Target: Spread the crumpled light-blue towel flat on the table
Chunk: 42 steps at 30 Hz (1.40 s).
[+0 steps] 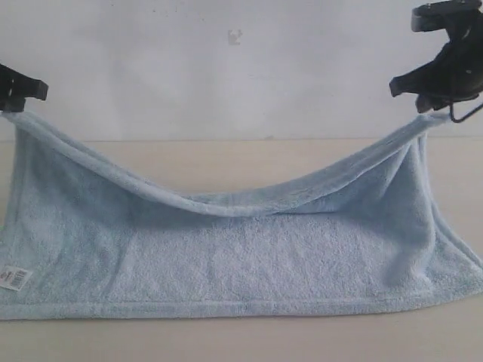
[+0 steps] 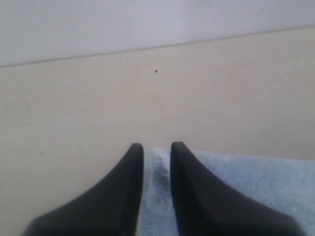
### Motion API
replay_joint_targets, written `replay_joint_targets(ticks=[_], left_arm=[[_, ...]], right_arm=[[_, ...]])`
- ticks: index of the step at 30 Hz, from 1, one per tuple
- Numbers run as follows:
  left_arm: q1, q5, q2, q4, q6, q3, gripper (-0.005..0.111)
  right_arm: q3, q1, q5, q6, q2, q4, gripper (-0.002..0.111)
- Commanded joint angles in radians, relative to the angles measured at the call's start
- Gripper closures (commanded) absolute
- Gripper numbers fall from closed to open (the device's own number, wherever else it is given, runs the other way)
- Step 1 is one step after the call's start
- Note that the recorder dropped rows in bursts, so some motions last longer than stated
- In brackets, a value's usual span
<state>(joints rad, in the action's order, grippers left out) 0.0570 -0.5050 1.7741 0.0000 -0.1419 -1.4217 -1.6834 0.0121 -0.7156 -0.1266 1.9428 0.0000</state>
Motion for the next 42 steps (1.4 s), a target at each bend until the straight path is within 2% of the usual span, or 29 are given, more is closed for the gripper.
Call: replay_joint_targets(ticks=[1, 3, 6, 9, 12, 15, 18, 20, 27, 31, 36, 42], left_arm=[[0.009, 0.097, 0.087, -0.015, 0.052, -0.092, 0.063], [0.015, 0.126, 0.094, -0.015, 0.085, -0.107, 0.05], [0.015, 0.113, 0.084, 0.019, 0.085, -0.107, 0.046], [0.015, 0.021, 0.066, 0.023, 0.067, -0.107, 0.052], [0.015, -0.11, 0.038, 0.023, 0.015, -0.093, 0.069], [0.013, -0.215, 0.002, -0.021, -0.047, -0.044, 0.087], [0.013, -0.246, -0.042, -0.056, -0.057, 0.044, 0.099], [0.013, -0.244, -0.079, -0.069, -0.057, 0.112, 0.103], [0.015, -0.079, -0.278, -0.09, -0.055, 0.421, 0.103], [0.015, -0.003, -0.322, -0.088, -0.055, 0.55, 0.103], [0.015, 0.121, -0.32, -0.092, -0.053, 0.659, 0.103], [0.015, 0.183, -0.277, -0.096, -0.053, 0.694, 0.103]], right_arm=[[-0.213, -0.003, -0.009, -0.024, 0.134, 0.037, 0.032], [-0.234, -0.003, 0.001, -0.017, 0.14, 0.072, 0.036], [-0.234, -0.003, -0.014, -0.046, 0.127, 0.082, 0.057], [-0.225, -0.005, -0.066, -0.072, 0.106, 0.082, 0.082], [-0.184, -0.005, -0.118, -0.083, 0.07, 0.082, 0.108], [-0.108, -0.005, -0.15, -0.097, 0.023, 0.082, 0.108], [0.004, -0.005, -0.163, -0.097, -0.033, 0.074, 0.108], [0.091, -0.005, -0.139, -0.097, -0.079, 0.072, 0.108], [0.492, -0.005, 0.082, -0.099, -0.277, 0.072, 0.108], [0.671, -0.005, 0.173, -0.104, -0.296, 0.072, 0.108], [0.769, -0.005, 0.26, -0.104, -0.294, 0.072, 0.108], [0.788, -0.005, 0.271, -0.093, -0.294, 0.072, 0.108]])
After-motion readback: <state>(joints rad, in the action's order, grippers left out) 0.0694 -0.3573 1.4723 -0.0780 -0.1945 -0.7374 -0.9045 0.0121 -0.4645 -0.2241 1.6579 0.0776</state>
